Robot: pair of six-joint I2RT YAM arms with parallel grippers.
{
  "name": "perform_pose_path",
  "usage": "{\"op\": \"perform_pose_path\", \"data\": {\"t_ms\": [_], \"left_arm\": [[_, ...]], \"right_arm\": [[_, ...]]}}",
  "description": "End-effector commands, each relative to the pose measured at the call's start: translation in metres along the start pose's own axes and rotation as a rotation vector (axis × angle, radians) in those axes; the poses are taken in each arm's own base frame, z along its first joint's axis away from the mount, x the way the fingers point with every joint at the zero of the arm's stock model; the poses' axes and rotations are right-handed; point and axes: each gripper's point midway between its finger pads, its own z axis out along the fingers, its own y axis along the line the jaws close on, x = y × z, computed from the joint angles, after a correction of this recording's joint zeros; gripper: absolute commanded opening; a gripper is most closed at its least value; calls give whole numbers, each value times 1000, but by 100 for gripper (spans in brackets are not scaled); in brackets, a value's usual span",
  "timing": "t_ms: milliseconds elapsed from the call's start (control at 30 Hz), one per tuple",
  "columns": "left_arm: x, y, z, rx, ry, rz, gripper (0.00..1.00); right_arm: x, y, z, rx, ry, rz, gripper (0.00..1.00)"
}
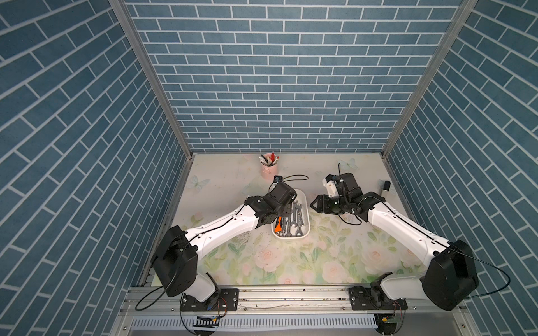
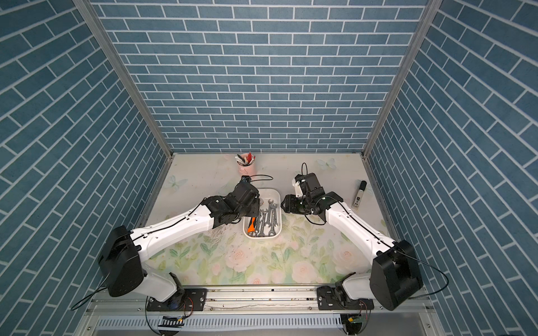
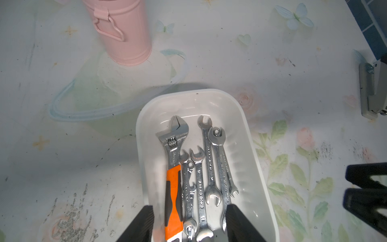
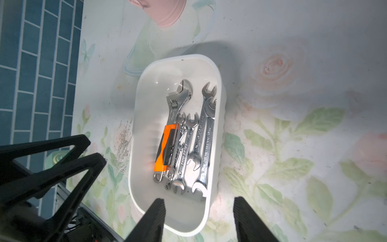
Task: Take out the wrench from the storage box
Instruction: Move the storage box to the center of the board.
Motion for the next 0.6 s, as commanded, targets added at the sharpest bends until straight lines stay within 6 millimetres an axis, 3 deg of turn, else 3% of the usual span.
{"op": "perform_pose_path", "data": {"t_ms": [0, 200, 367, 567], "left_arm": [[16, -5, 7, -15, 62, 62, 65], [33, -8, 24, -20, 118, 72, 68], [46, -7, 44, -53, 162, 79, 54], [50, 0, 63, -138, 180, 84, 44]], "right_arm": [[14, -13, -7, 58, 10, -20, 68], [29, -35, -9, 142, 30, -28, 87], [37, -51, -9, 212, 45, -18, 88], [42, -58, -7, 231, 54, 4, 88]]}}
